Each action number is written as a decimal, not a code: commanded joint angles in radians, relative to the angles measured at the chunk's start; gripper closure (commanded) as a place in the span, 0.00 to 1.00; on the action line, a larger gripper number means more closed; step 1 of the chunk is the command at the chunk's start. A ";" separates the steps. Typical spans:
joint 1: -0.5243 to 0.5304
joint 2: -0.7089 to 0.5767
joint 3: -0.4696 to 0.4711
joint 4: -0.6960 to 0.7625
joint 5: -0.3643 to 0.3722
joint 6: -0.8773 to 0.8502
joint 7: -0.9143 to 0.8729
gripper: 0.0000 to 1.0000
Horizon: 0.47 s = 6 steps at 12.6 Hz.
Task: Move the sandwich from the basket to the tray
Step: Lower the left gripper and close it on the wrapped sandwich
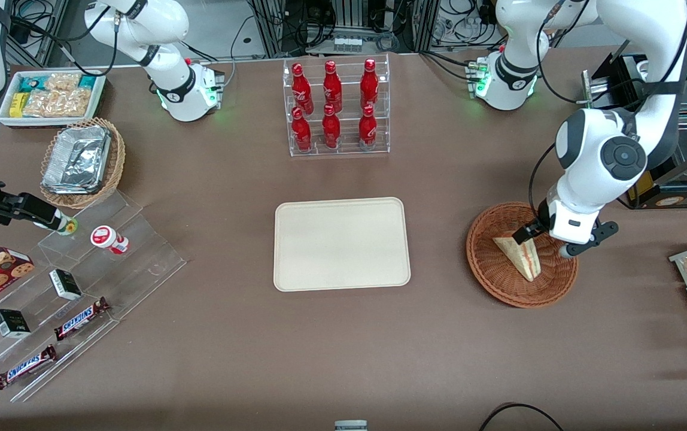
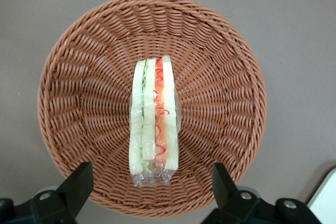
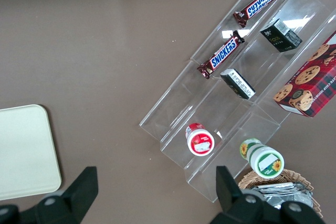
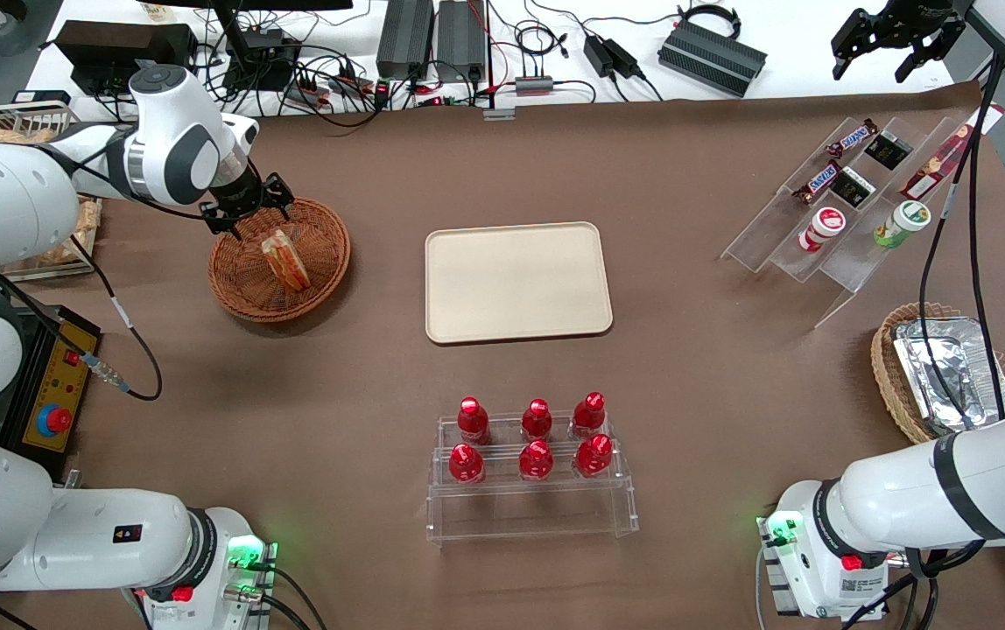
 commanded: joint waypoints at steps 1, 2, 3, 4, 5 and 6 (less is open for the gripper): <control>-0.012 0.013 0.001 -0.013 -0.010 0.041 -0.079 0.00; -0.012 0.024 0.002 -0.013 -0.010 0.042 -0.085 0.00; -0.012 0.028 0.001 -0.013 -0.010 0.042 -0.085 0.00; -0.012 0.035 0.001 -0.013 -0.009 0.044 -0.085 0.00; -0.012 0.048 0.002 -0.013 -0.007 0.045 -0.085 0.00; -0.012 0.058 0.002 -0.011 -0.004 0.047 -0.084 0.00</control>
